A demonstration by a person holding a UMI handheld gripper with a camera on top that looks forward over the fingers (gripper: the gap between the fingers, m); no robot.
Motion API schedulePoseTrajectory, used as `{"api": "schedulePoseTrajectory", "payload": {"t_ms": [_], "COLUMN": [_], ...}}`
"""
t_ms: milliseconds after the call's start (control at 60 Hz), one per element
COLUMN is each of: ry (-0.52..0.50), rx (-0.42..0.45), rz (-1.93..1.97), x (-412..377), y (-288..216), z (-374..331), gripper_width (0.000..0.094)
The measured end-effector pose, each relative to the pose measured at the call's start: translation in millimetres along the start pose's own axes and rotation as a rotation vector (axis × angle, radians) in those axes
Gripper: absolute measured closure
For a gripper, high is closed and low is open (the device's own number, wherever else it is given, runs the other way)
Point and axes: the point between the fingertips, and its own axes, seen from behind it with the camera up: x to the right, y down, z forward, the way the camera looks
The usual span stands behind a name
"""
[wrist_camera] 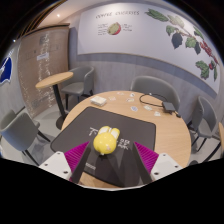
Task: Arrange mouse
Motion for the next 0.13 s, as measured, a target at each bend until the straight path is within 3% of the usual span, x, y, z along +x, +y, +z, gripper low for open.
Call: {"api": "schedulePoseTrajectory", "payload": {"t_ms": [133], "ry": [-0.048], "rx": [-0.008], "rz": [0.019], "x": [24], "y": [28], "z": [-46], "gripper_width": [0.0074]}}
